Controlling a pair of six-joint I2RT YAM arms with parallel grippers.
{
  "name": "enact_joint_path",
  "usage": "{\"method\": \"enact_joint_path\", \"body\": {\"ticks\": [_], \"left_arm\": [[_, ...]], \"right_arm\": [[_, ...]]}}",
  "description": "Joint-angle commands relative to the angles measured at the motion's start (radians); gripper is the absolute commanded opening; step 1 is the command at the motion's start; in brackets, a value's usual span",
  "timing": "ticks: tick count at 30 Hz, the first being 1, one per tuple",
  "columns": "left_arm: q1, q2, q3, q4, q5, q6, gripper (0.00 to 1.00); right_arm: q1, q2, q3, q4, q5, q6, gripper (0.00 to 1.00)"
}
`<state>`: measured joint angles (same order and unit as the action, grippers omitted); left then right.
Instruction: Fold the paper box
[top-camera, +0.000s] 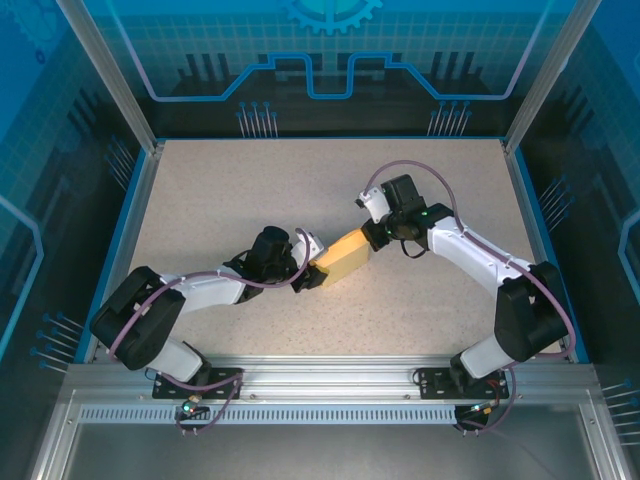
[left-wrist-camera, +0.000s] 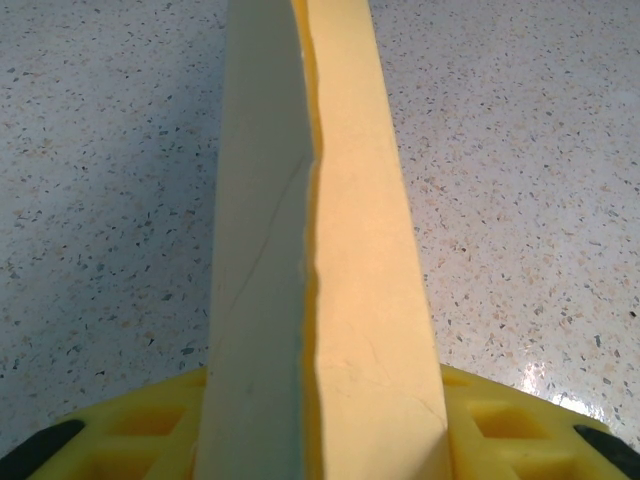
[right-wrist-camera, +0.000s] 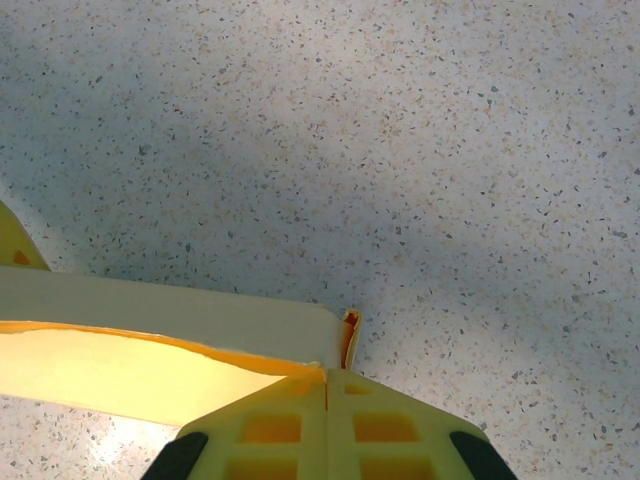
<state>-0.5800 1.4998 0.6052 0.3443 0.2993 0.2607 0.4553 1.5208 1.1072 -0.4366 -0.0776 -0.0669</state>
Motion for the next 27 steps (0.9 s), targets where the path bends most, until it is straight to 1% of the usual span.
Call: {"method": "enact_joint_path", "body": {"ticks": [1,11,16,27], "left_arm": [[-0.001,0.007,0.016,-0.014,-0.018,-0.021,0.43],[0.000,0.000,0.018,-0.010,-0.029,-0.033,0.44],[-0.001,-0.005,0.022,-0.010,-0.023,-0.043,0.46],[0.001,-0.047,0.011,0.016,-0.020,-0.088,0.69]], "right_arm": [[0.004,0.003,-0.024,-0.025,0.007,0.006,0.03],[0.004,-0.049,-0.121,0.089,-0.004,-0.006,0.01],[0.005,-0.071,-0.143,0.109,-0.008,-0.005,0.01],[0.018,-0.094,-0.124,0.086,0.041,0.042,0.01]]}}
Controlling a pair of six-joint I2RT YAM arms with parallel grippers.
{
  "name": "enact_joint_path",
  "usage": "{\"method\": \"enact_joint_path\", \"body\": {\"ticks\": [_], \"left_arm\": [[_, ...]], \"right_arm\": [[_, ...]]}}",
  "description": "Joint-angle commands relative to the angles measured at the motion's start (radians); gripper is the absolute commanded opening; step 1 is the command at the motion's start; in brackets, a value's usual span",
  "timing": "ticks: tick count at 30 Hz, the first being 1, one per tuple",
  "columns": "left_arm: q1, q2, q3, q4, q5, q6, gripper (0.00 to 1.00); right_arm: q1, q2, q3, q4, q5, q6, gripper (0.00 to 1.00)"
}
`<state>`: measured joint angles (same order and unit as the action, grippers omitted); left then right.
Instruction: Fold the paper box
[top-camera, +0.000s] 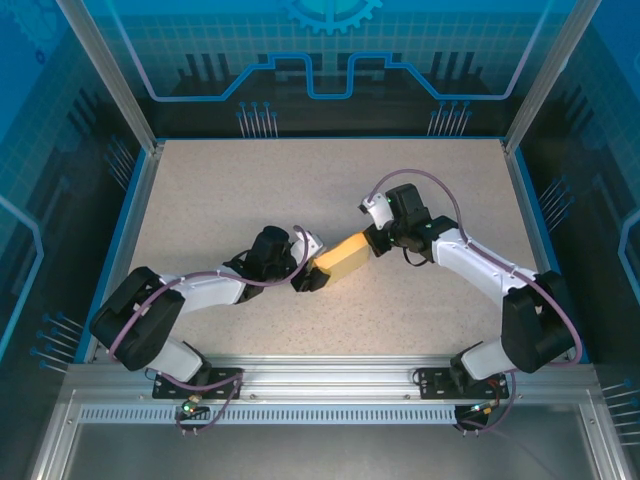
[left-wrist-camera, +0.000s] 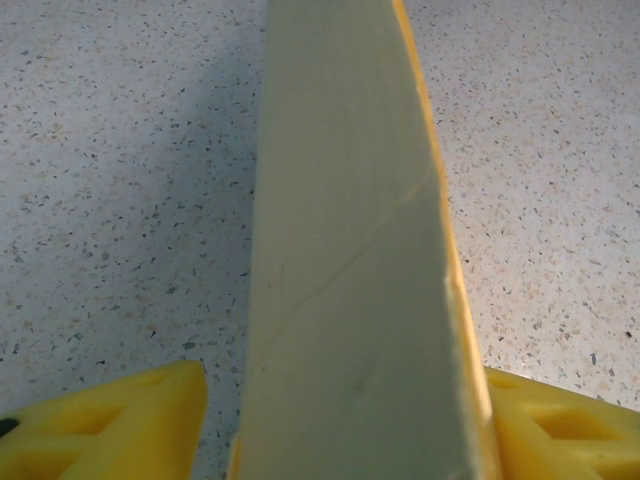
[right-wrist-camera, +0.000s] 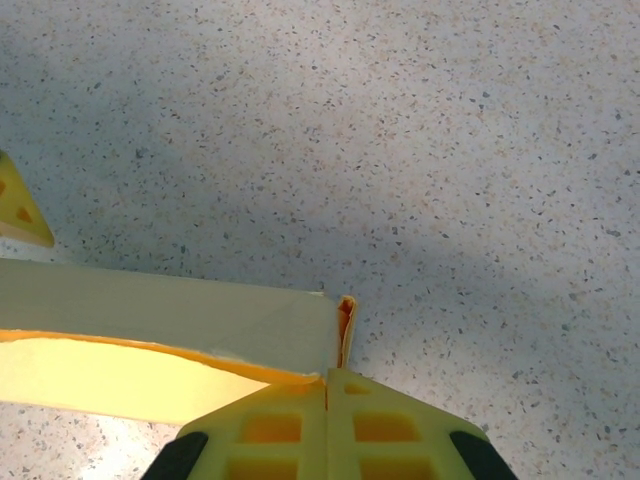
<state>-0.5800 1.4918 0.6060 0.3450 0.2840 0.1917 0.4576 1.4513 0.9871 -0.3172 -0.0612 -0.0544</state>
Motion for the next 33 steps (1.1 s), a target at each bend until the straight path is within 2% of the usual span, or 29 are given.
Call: {"method": "enact_joint_path", "body": {"ticks": [1,6,10,20,26,33], "left_arm": [[-0.001,-0.046,0.005,0.018,-0.007,-0.027,0.70],[0.000,-0.106,-0.021,0.025,-0.023,-0.085,0.75],[-0.001,-0.183,-0.041,-0.002,-0.036,-0.162,0.75],[-0.073,-0.353,-0.042,-0.243,-0.238,-0.351,0.62],[-0.106,-0.342,-0.003,-0.335,-0.256,-0.347,0.48],[-0.110,-0.267,0.068,-0.363,-0.277,-0.302,0.32]], "right_arm": [[0.021,-0.027,-0.006,-0.034,0.035,0.036,0.01],[0.039,-0.030,-0.013,-0.034,0.066,0.063,0.01],[0.046,-0.021,-0.009,-0.033,0.075,0.078,0.01],[0.055,-0.005,0.009,-0.041,0.091,0.097,0.01],[0.071,-0.005,0.014,-0.047,0.114,0.119,0.01],[0.088,0.001,0.015,-0.051,0.128,0.124,0.01]]}}
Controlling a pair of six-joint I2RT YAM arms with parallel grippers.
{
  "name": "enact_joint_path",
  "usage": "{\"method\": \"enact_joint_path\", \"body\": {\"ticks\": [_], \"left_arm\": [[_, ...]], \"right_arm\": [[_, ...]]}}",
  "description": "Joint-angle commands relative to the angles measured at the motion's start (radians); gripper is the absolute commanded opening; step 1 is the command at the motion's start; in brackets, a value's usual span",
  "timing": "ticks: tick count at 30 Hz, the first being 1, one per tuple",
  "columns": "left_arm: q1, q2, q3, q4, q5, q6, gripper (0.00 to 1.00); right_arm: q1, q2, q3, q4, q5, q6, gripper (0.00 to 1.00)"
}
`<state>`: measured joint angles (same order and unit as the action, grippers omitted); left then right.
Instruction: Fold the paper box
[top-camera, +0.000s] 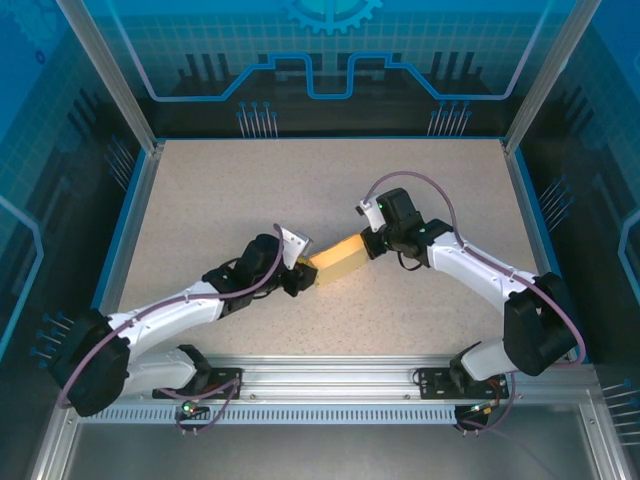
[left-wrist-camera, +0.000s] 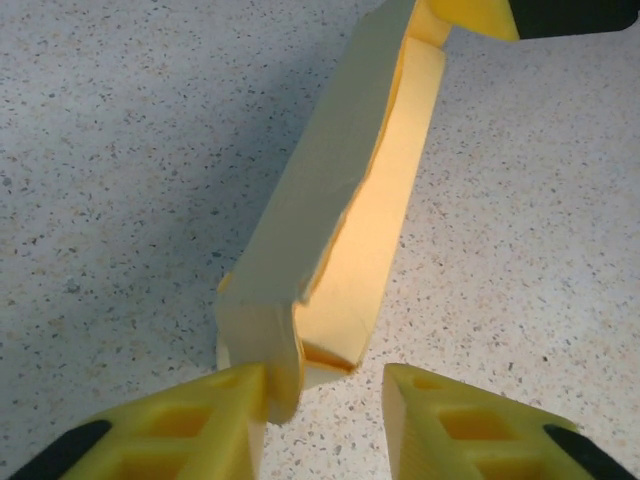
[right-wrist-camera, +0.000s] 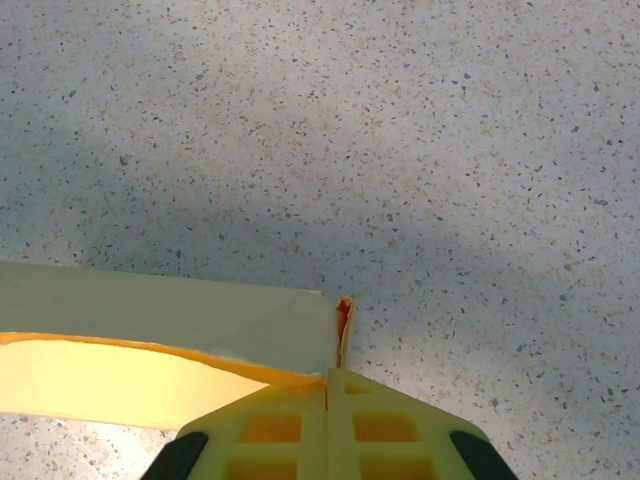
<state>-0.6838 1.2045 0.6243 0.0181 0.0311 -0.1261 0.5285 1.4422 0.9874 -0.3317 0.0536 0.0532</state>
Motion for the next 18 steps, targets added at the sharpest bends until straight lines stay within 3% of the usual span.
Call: {"method": "enact_joint_path", "body": {"ticks": [1,12,18], "left_arm": [[-0.005,0.027,0.056,-0.035,-0.026,0.018,0.30],[-0.005,0.046,0.076,-0.043,-0.056,0.006,0.13],[-0.006,0.035,0.068,-0.015,-0.066,-0.098,0.09]], "right_arm": [[0.018,0.011,0.015,-0.039,0.015,0.016,0.01],[0.020,0.002,0.007,-0.041,0.020,0.016,0.01],[0.028,-0.013,-0.009,-0.032,0.027,0.030,0.01]]}}
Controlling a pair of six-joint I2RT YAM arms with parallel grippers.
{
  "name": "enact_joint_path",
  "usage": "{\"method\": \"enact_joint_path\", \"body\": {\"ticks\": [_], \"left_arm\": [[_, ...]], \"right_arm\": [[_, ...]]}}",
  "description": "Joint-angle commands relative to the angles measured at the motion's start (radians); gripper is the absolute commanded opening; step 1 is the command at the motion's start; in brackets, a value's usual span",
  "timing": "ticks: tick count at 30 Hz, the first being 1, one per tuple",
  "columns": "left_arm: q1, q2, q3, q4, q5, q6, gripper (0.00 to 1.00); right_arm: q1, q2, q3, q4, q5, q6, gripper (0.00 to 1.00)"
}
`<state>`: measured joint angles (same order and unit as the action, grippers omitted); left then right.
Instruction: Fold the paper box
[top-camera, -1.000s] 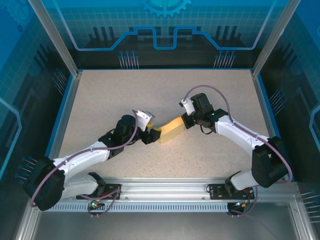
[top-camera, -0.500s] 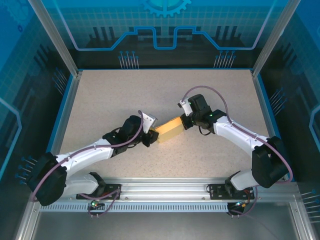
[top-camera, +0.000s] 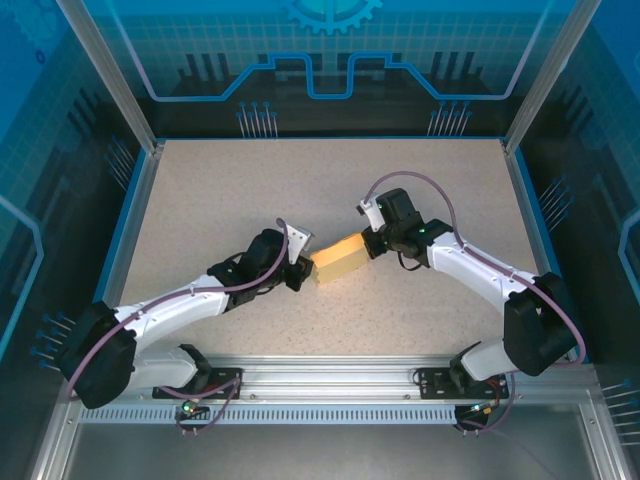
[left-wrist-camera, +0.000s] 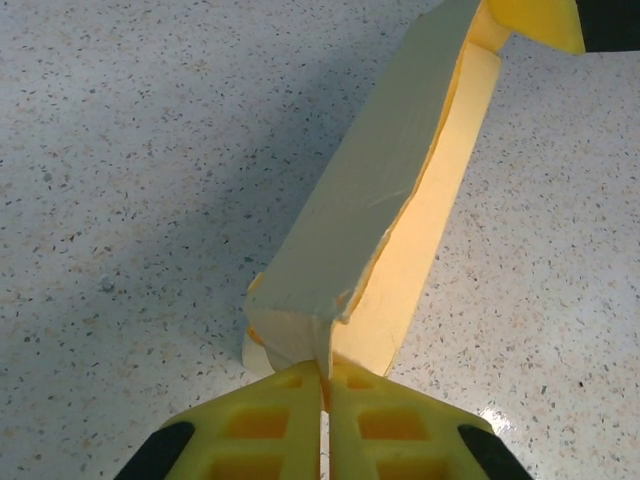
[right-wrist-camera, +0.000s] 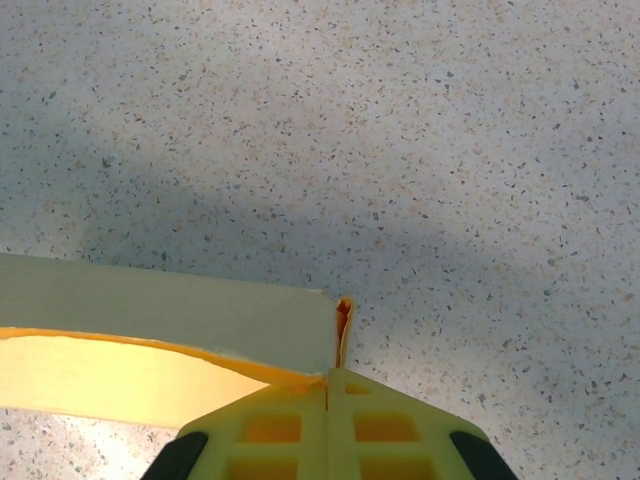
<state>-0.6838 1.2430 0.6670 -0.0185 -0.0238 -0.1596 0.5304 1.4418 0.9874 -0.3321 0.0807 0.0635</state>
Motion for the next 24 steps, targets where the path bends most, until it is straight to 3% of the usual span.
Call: {"method": "enact_joint_path", "body": {"ticks": [1,24], "left_arm": [[-0.005,-0.005,0.021,0.031,-0.010,-0.089,0.09],[-0.006,0.053,-0.001,0.216,0.039,-0.370,0.05]], "right_arm": [[0.027,-0.016,-0.014,-0.029,0.002,0.022,0.01],[0.073,-0.044,-0.076,0.048,0.030,0.091,0.01]]}}
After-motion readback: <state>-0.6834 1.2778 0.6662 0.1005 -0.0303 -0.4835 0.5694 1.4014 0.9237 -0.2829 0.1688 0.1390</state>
